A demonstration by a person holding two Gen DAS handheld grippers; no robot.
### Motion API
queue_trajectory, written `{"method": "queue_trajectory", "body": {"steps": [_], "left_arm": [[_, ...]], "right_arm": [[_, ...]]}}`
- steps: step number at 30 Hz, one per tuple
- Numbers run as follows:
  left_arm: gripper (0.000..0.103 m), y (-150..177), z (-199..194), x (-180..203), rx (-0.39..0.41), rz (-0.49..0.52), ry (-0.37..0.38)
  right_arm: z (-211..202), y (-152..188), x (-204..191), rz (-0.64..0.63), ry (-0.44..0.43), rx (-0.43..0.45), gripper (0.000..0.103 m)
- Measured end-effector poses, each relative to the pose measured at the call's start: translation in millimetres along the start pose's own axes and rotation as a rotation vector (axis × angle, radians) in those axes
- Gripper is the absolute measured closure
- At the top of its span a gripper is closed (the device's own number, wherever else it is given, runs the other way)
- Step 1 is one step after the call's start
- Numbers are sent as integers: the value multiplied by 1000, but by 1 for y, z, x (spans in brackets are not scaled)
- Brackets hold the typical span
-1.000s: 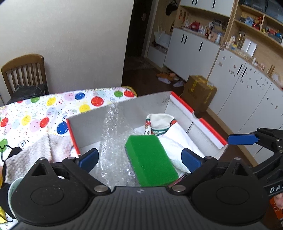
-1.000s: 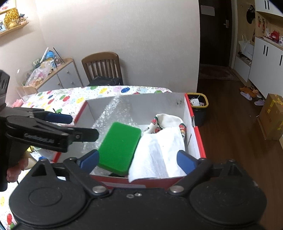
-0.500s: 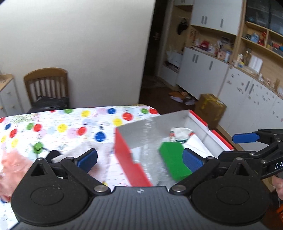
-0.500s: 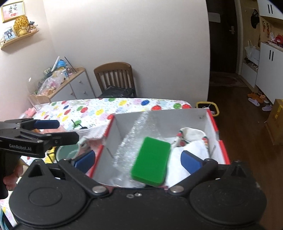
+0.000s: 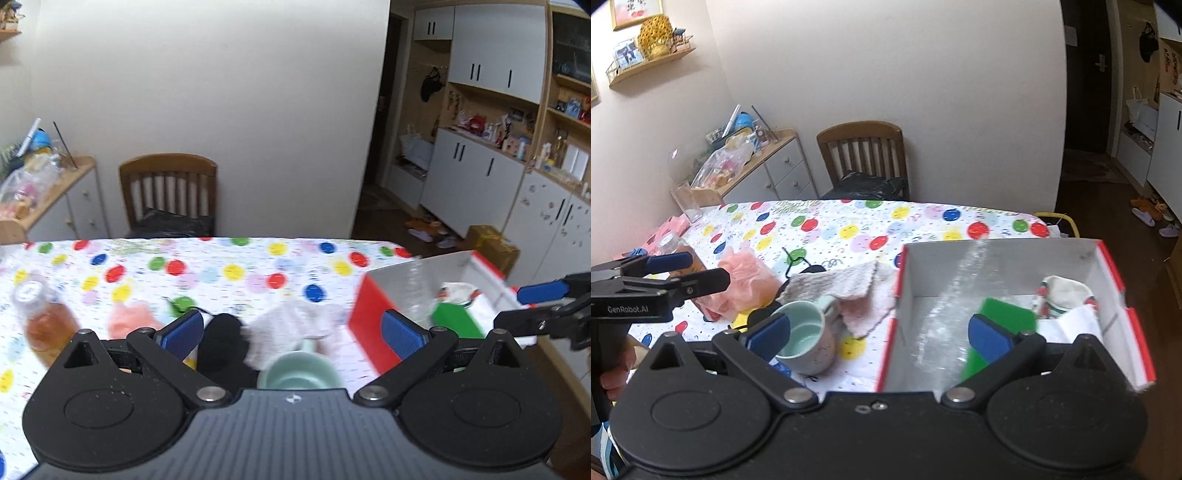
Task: Organize soft objects
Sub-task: 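Withdraw both tools from the shoebox toward the pink bath puff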
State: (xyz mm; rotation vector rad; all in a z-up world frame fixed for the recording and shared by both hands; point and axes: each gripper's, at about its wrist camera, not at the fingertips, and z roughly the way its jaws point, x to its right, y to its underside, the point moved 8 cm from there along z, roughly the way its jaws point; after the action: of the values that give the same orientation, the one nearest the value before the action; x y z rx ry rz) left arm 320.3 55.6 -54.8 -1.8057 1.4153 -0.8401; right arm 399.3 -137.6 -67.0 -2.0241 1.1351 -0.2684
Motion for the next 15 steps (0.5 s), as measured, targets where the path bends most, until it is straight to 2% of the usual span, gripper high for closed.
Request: {"method": "queue_trajectory", "body": {"steps": [7,11,15], "left_arm": [[0,11,10,-43,-5,39,-44],[0,18,25,-62,-10,73,-86],[0,23,46,-79,-29,66,-112]], "right_arm": [[32,-10,-36,-8,-14,-40,0],[54,-19,-56,-18,-18,-63,0],[80,-26,-70,-18,-17,-95,1]]}}
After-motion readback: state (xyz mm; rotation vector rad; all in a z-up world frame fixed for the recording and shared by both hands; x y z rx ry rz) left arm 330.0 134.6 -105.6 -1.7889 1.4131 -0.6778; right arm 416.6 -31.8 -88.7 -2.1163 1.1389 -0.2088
